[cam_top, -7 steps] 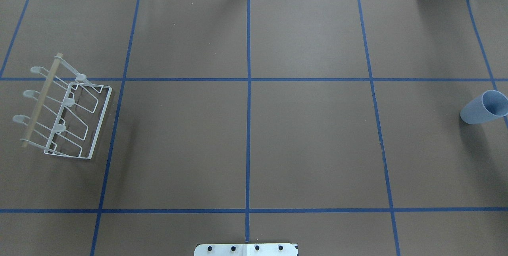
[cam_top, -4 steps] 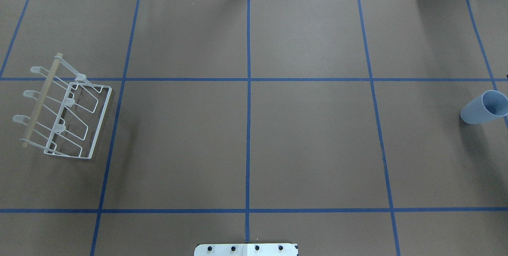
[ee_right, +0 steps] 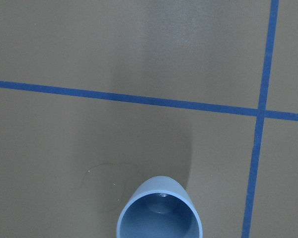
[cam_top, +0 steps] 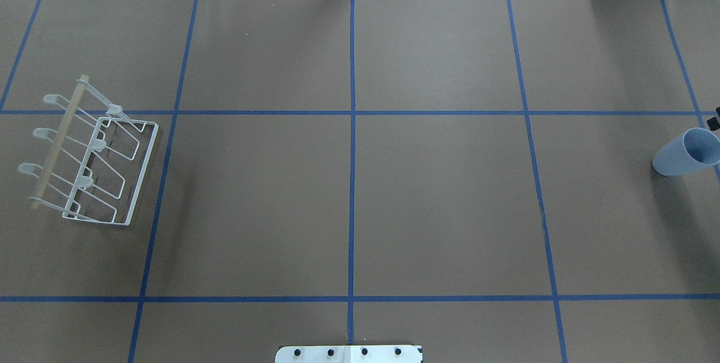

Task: Hang cup on cup holder
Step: 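Lower the right gripper onto the light blue cup and close on its rim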

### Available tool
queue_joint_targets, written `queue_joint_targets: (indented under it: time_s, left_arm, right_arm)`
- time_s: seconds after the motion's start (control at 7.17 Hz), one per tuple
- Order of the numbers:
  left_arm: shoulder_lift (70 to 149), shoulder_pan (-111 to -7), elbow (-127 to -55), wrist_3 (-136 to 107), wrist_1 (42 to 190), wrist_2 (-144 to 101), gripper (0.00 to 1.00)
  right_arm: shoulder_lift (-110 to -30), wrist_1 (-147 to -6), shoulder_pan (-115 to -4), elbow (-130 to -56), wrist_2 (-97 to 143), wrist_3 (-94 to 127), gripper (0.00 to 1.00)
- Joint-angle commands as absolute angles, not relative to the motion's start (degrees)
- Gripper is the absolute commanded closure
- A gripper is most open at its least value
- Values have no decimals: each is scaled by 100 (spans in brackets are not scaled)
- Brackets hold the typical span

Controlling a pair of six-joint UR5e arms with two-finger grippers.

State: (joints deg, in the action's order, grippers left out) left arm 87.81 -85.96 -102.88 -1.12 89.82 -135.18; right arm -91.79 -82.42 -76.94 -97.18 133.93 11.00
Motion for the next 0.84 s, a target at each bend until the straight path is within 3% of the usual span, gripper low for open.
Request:
queue_joint_targets:
  time_s: [0.0, 0.7]
  left_arm:
    - [8780, -8596, -10327, -114, 8982, -13526, 2]
    - [8736, -8604, -10503, -114, 8965, -13526, 2]
  right_arm:
    - [-9229, -8174, -7437, -9537, 13245, 1125, 0]
    - [-9071, -8183, -7304, -9168, 13254, 1134, 6]
